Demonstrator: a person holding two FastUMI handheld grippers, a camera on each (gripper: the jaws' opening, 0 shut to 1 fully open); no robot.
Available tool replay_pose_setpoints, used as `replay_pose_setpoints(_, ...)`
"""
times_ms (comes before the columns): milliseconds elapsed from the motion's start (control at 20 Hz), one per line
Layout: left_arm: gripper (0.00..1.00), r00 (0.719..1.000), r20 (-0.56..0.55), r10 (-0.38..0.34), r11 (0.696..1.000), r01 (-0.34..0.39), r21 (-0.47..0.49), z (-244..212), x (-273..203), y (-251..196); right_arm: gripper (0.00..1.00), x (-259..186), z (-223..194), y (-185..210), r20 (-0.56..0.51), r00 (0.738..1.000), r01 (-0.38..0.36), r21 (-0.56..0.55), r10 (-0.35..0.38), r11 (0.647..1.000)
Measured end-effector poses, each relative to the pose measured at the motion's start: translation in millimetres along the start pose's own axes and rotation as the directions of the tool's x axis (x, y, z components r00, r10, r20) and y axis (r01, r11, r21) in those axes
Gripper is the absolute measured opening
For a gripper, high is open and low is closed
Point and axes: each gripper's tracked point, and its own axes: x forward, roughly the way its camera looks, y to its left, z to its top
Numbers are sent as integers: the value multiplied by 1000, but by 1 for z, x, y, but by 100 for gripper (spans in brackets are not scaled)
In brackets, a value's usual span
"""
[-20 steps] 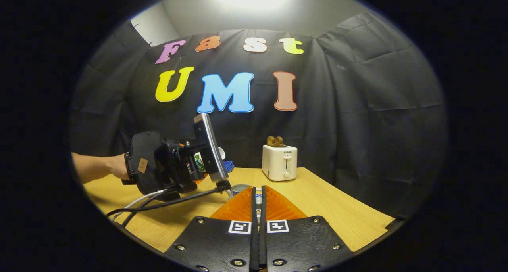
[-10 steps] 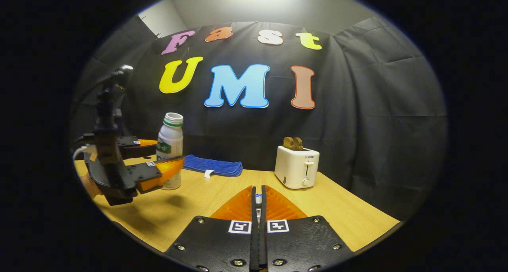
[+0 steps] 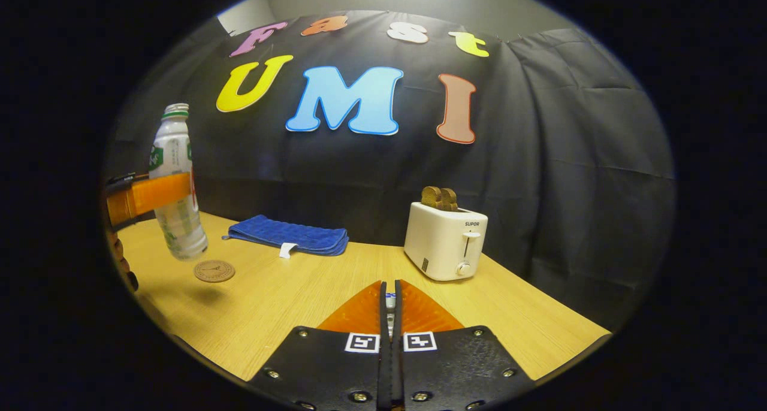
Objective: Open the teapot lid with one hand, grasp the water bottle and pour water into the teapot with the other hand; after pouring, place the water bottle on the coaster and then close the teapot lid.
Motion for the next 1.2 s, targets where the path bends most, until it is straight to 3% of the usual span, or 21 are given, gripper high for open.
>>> replay_pose_setpoints(100, 79, 1000, -2, 24, 996, -24, -91, -1, 2, 14, 0, 4, -3, -2, -6, 1000, 4, 5, -4, 1000)
replay_pose_setpoints(150, 70, 1000, -11, 29, 992, -30, -124, -6, 5, 19, 0, 4, -4, -2, -8, 1000, 3, 10, -3, 1000)
replay_pose_setpoints(200, 79, 999, -23, 37, 989, -40, -142, -10, 6, 26, 0, 4, -5, -1, -10, 1000, -2, 20, 2, 1000)
replay_pose_setpoints(300, 79, 998, -30, 49, 985, -53, -161, -13, 8, 33, 0, 4, -6, 1, -10, 1000, -14, 39, 14, 999)
replay_pose_setpoints(350, 75, 998, -33, 52, 986, -56, -159, -14, 8, 33, 0, 5, -7, 0, -13, 1000, -12, 39, 12, 999)
replay_pose_setpoints(450, 79, 997, -39, 61, 988, -66, -138, -17, 10, 33, 0, 7, -12, 1, -24, 1000, -18, 40, 19, 999)
replay_pose_setpoints(500, 75, 997, -45, 65, 989, -71, -130, -19, 9, 33, 0, 6, -10, 1, -20, 1000, -17, 41, 18, 999)
replay_pose_setpoints(550, 79, 996, -51, 70, 989, -76, -125, -23, 11, 35, 0, 7, -10, 1, -19, 1000, -20, 47, 21, 999)
replay_pose_setpoints(650, 75, 995, -67, 77, 989, -85, -122, -28, 13, 39, 0, 9, -14, 4, -25, 999, -24, 47, 25, 999)
replay_pose_setpoints(700, 79, 994, -74, 85, 989, -93, -115, -31, 13, 41, 0, 10, -15, 3, -27, 999, -24, 42, 26, 999)
replay_pose_setpoints(900, 79, 989, -102, 105, 988, -115, -105, -47, 20, 46, 2, 11, -23, 3, -46, 998, -28, 54, 30, 998)
replay_pose_setpoints(1000, 79, 986, -119, 114, 987, -126, -103, -55, 22, 51, 12, 8, -20, 4, -37, 998, -39, 76, 42, 996)
replay_pose_setpoints(1050, 75, 985, -129, 114, 989, -124, -77, -60, 27, 55, 43, -5, -2, 1, 28, 999, -35, 61, 33, 998)
replay_pose_setpoints(1100, 70, 984, -136, 116, 991, -124, -49, -63, 32, 59, 52, -11, 8, 0, 66, 998, -27, 52, 23, 998)
replay_pose_setpoints(1150, 72, 982, -145, 123, 991, -128, -28, -68, 39, 63, 57, -15, 13, 3, 91, 996, -28, 44, 24, 999)
replay_pose_setpoints(1200, 75, 980, -154, 128, 991, -133, -23, -73, 46, 67, 58, -18, 17, 7, 109, 994, -37, 38, 32, 999)
